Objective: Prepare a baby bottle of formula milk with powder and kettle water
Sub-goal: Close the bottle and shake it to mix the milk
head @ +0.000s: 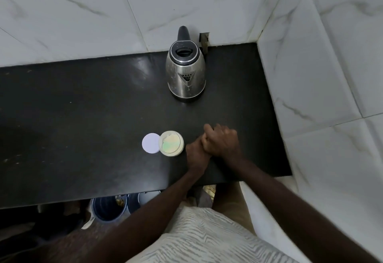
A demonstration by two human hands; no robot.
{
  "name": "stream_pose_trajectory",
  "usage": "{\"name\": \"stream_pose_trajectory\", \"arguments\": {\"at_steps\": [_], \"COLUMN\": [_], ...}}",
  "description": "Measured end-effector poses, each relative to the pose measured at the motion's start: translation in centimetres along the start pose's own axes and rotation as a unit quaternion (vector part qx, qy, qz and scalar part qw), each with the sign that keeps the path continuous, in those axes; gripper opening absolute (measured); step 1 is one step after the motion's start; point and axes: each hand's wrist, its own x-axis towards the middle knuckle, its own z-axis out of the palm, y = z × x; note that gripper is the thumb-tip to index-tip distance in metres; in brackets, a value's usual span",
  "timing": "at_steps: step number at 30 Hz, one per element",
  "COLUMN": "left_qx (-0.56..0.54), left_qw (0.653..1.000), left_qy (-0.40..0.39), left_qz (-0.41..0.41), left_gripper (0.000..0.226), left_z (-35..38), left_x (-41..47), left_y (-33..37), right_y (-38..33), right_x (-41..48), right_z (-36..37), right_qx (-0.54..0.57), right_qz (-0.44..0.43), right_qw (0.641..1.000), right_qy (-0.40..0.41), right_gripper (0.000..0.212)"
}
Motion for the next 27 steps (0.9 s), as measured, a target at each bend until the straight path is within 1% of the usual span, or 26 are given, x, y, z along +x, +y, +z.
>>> {"name": "stream_pose_trajectory", "arguments": {"at_steps": [2, 3, 5, 6, 7, 8, 9, 10, 11, 12, 13, 14, 15, 16, 17, 18, 19, 21, 24, 25, 27], "left_qx": [-0.058, -0.082, -0.099, -0.106, -0.119, -0.146, -0.177, -0.214, -0.242, -0.247, -0.248, -0.25, -0.251, -0.253, -0.26, -0.267, -0.269, -0.264, -0.257, -0.255, -0.251], "left_qw": [0.997, 0.994, 0.992, 0.991, 0.989, 0.984, 0.979, 0.971, 0.964, 0.963, 0.963, 0.963, 0.963, 0.963, 0.961, 0.959, 0.959, 0.961, 0.963, 0.964, 0.965], "left_qy": [-0.025, -0.042, -0.039, -0.032, -0.028, -0.036, -0.046, -0.05, -0.048, -0.046, -0.039, -0.038, -0.037, -0.038, -0.04, -0.04, -0.038, -0.036, -0.044, -0.044, -0.05], "left_qz": [-0.053, -0.064, -0.064, -0.076, -0.084, -0.094, -0.093, -0.098, -0.102, -0.097, -0.095, -0.092, -0.09, -0.089, -0.089, -0.088, -0.083, -0.072, -0.071, -0.068, -0.059], "left_gripper": [0.018, 0.021, 0.021, 0.024, 0.025, 0.027, 0.034, 0.041, 0.044, 0.046, 0.047, 0.047, 0.047, 0.047, 0.048, 0.048, 0.049, 0.05, 0.051, 0.051, 0.052], "left_z": [-0.6, -0.5, -0.6, -0.6, -0.4, -0.9, -1.1, -1.3, -1.3, -1.4, -1.5, -1.5, -1.4, -1.4, -1.4, -1.4, -1.5, -1.6, -1.6, -1.7, -1.7], "left_x": [-0.1, -0.3, -0.4, -0.4, -0.3, -0.5, -0.5, -0.6, -0.7, -0.8, -0.9, -0.8, -0.8, -0.9, -1.0, -1.0, -1.0, -1.0, -1.0, -1.0, -1.0], "left_y": [0.2, 0.1, 0.3, 0.4, 0.3, 0.7, 0.8, 0.8, 0.6, 0.6, 0.7, 0.8, 0.8, 0.8, 0.8, 0.7, 0.7, 0.8, 0.7, 0.6, 0.3], "right_y": [-1.9, -2.5, -2.8, -2.3, -1.7, -0.6, 0.5, 1.6, 2.7, 3.9, 5.0, 5.8, 6.4, 6.7, 6.7, 6.3, 6.0, 5.6, 5.8, 5.8, 5.5], "right_x": [-0.4, -0.4, -0.4, -0.4, -0.4, -0.4, -0.6, -0.9, -1.4, -1.9, -2.5, -2.9, -3.4, -3.9, -4.3, -4.5, -4.8, -5.1, -4.9, -4.7, -4.3], "right_z": [-0.4, -0.6, -1.3, -1.7, -2.4, -3.0, -3.7, -4.5, -4.9, -4.8, -4.4, -4.0, -3.2, -2.4, -2.0, -1.7, -1.3, -0.4, -0.3, -0.7, -2.5], "right_qx": [0.021, 0.027, 0.033, 0.038, 0.059, 0.101, 0.164, 0.238, 0.285, 0.293, 0.284, 0.273, 0.266, 0.255, 0.244, 0.227, 0.214, 0.198, 0.202, 0.211, 0.234], "right_qz": [0.132, 0.166, 0.171, 0.167, 0.183, 0.221, 0.264, 0.309, 0.343, 0.358, 0.355, 0.326, 0.28, 0.228, 0.192, 0.174, 0.159, 0.141, 0.157, 0.167, 0.188], "right_qw": [0.991, 0.985, 0.984, 0.984, 0.978, 0.964, 0.942, 0.915, 0.894, 0.886, 0.891, 0.904, 0.915, 0.92, 0.918, 0.917, 0.921, 0.933, 0.935, 0.936, 0.942], "right_qy": [-0.024, -0.028, -0.042, -0.057, -0.083, -0.111, -0.122, -0.103, -0.056, -0.013, -0.012, -0.052, -0.119, -0.192, -0.247, -0.277, -0.285, -0.267, -0.248, -0.226, -0.153], "right_gripper": [0.014, 0.013, 0.017, 0.024, 0.035, 0.046, 0.051, 0.05, 0.042, 0.033, 0.022, 0.015, 0.028, 0.047, 0.061, 0.066, 0.066, 0.061, 0.06, 0.057, 0.053]}}
